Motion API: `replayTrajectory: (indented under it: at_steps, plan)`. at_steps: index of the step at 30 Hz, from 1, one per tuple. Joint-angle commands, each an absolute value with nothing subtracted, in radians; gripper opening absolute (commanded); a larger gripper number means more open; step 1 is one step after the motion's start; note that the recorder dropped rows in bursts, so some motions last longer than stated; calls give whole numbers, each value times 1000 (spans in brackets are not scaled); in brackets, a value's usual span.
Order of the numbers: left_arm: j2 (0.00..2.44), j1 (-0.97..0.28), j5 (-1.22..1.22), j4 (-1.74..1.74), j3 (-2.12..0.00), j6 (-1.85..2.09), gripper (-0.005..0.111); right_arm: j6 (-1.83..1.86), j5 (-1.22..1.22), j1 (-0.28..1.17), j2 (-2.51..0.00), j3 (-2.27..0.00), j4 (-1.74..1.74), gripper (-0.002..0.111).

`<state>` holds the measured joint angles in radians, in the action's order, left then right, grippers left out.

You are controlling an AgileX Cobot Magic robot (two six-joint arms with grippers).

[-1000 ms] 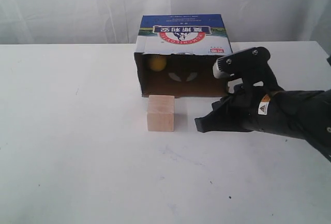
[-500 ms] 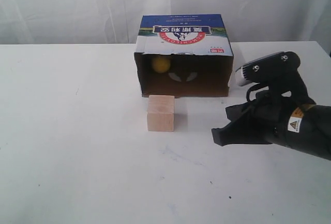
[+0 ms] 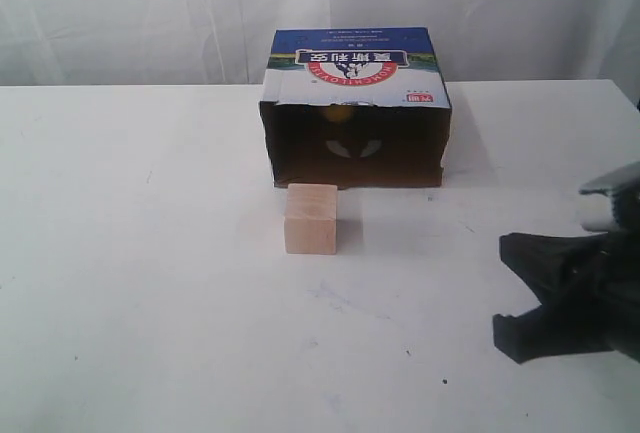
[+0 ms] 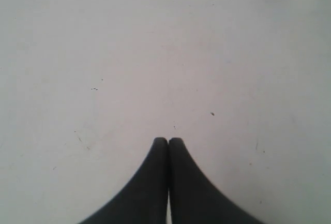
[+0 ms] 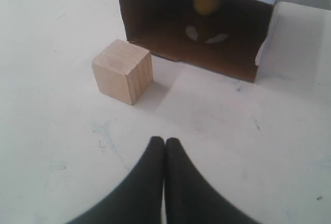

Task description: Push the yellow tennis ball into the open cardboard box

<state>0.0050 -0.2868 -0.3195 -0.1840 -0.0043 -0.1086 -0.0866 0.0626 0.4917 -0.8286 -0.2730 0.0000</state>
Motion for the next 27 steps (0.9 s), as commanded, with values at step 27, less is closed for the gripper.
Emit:
replayTrajectory:
  at_steps: [27]
  plan:
    - [0,-292,-334,-187,0,-106,0,-114,-308,318,-72,0,0,0]
